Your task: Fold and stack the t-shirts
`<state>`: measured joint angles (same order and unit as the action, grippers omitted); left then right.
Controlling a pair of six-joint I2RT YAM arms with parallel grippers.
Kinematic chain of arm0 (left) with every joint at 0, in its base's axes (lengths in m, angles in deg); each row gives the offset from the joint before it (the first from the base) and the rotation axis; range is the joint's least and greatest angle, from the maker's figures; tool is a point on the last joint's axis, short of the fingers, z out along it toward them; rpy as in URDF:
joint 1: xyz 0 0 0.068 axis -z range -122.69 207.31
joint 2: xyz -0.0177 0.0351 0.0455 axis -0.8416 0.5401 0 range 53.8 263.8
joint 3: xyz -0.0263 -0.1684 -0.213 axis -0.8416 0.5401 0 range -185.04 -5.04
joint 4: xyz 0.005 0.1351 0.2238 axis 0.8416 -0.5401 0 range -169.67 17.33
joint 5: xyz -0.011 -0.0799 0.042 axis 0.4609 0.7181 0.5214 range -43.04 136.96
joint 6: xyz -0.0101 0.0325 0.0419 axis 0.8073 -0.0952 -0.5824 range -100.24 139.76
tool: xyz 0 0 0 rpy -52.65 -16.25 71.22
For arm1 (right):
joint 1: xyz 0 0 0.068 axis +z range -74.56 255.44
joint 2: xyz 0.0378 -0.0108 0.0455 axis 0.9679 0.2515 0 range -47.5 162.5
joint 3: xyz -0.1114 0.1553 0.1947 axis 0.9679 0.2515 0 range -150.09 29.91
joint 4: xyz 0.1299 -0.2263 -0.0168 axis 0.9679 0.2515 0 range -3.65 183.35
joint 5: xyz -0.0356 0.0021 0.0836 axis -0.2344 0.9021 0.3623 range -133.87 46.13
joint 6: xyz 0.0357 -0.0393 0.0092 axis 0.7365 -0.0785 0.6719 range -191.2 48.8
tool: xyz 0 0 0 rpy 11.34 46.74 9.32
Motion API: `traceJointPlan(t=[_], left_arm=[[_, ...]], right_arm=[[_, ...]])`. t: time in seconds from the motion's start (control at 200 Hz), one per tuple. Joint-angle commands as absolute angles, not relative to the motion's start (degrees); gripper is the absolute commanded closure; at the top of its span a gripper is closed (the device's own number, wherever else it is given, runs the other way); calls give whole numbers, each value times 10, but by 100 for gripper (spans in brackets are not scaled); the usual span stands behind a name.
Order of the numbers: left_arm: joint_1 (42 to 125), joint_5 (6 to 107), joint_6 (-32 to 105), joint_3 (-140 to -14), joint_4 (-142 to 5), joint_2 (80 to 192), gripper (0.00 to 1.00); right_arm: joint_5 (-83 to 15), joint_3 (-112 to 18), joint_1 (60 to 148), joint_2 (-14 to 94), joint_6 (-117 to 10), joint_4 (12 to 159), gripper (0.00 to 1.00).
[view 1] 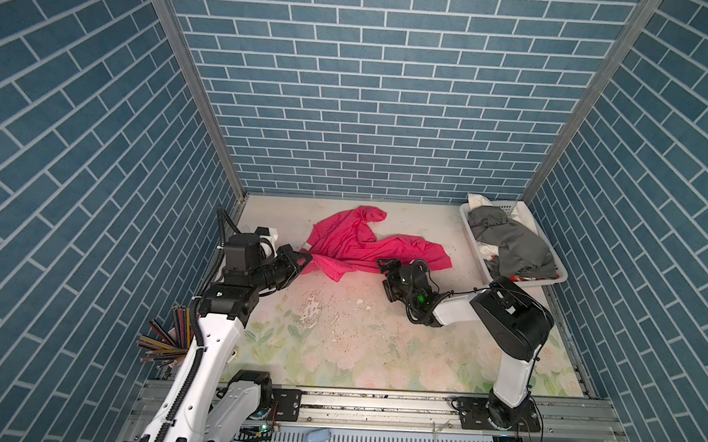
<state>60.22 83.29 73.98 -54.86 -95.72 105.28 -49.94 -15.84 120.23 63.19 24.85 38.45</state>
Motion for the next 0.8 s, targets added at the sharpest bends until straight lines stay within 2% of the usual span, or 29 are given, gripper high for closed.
traceJointPlan(t=[0.0, 0.095, 0.175, 0.26, 0.325, 0.56, 0.795], left_arm=[[604, 845, 743, -555, -942, 1044, 100], [607, 842, 739, -560, -950, 1045, 100], [609, 841, 737, -560, -953, 1045, 100], [610, 842, 738, -556, -951, 1045, 100], [610, 842, 736, -553, -952, 1045, 100], [609, 840, 731, -539, -955, 1041, 100], [602, 826, 715, -542, -974, 1042, 100]], right_arm=[[-572, -172, 1193, 682, 303, 274, 12], [-615, -178, 1182, 708, 308, 230, 20], [-636, -180, 1169, 727, 308, 202, 21], [-657, -176, 1154, 746, 316, 174, 33], [-662, -170, 1141, 754, 321, 161, 37], [-664, -129, 1090, 739, 310, 164, 34], [-646, -114, 1053, 763, 299, 111, 36]])
